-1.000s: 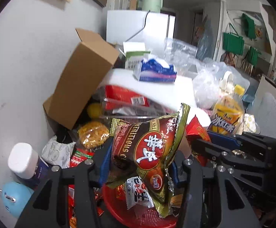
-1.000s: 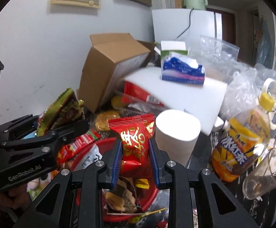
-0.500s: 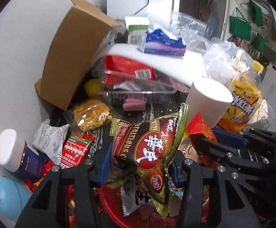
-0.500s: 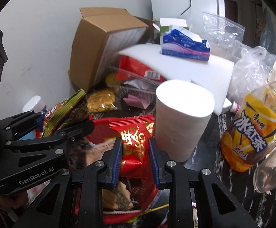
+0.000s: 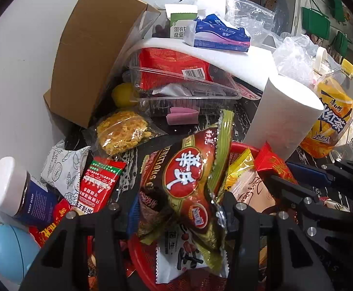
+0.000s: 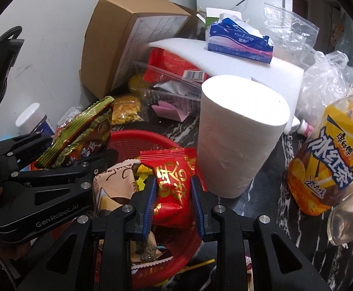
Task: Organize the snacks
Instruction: 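Lower both packets into the red basket and open both tools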
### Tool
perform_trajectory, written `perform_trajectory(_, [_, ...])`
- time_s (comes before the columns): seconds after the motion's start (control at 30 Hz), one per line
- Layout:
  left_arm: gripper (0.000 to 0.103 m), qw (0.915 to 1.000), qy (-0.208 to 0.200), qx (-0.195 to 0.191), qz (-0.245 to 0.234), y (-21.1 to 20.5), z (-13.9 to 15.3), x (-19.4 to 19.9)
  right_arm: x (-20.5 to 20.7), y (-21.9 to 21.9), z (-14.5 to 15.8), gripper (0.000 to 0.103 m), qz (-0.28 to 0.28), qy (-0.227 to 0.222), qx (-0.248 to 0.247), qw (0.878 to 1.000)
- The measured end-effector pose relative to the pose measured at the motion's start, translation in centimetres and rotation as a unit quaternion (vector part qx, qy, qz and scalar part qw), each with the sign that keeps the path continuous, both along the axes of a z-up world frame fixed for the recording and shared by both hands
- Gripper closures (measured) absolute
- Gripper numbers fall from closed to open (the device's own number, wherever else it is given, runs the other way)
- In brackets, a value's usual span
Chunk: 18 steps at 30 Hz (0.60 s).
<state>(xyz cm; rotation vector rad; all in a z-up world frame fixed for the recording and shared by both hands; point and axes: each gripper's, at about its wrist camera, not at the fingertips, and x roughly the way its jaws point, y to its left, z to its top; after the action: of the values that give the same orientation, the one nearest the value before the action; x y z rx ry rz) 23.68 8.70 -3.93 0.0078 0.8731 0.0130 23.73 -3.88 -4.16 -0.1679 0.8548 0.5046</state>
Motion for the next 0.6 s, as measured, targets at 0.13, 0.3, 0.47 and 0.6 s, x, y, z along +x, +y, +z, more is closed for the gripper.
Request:
perform_trajectory(0.13, [0.054, 1.0000, 0.002, 0.006, -0.001, -0.2, 0.2, 0.0, 0.1, 0.0, 0.1, 0.075, 0.000, 0.005, 0.003, 1.000])
perform_trajectory(0.3, [0.054, 0.9999, 0.005, 0.010, 0.001, -0.3, 0.7, -0.2, 0.1, -0.1, 0.5, 0.059, 0.000, 0.014, 0.000, 1.000])
perform_trajectory(0.47, [0.054, 0.9999, 0.010, 0.014, 0.001, -0.7, 1.1, -0.4, -0.3, -0.4, 1.2, 0.059, -0.003, 0.007, 0.002, 1.000])
perform_trajectory(0.6, [0.048, 0.9997, 0.005, 0.022, 0.008, -0.9, 1.5, -0.6, -0.5, -0.7, 1.9, 0.055, -0.007, 0.000, 0.005, 1.000])
